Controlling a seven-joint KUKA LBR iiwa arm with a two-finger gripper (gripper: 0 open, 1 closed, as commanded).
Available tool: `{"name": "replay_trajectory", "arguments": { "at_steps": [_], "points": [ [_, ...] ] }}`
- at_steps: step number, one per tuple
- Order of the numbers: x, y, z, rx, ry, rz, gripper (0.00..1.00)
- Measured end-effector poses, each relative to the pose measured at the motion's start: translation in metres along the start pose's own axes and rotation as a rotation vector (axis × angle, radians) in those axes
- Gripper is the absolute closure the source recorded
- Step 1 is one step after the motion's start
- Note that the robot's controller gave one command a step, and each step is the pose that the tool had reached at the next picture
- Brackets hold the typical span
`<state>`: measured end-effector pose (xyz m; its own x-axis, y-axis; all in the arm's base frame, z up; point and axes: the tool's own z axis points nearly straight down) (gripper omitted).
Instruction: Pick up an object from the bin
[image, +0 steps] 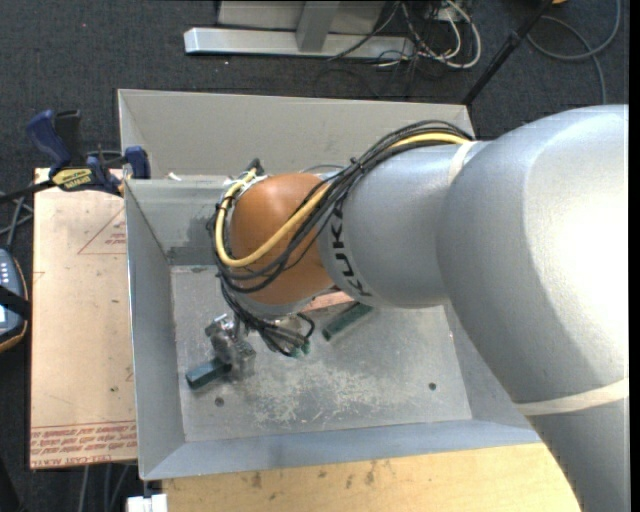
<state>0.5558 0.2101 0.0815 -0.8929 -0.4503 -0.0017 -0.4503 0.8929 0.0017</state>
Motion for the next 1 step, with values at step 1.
{"name": "replay_trajectory", "arguments": {
  "at_steps": [1],
  "points": [
    [-0.0079, 0.0205, -0.1934, 0.001, -0.007, 0.063, 1.0]
  ]
}}
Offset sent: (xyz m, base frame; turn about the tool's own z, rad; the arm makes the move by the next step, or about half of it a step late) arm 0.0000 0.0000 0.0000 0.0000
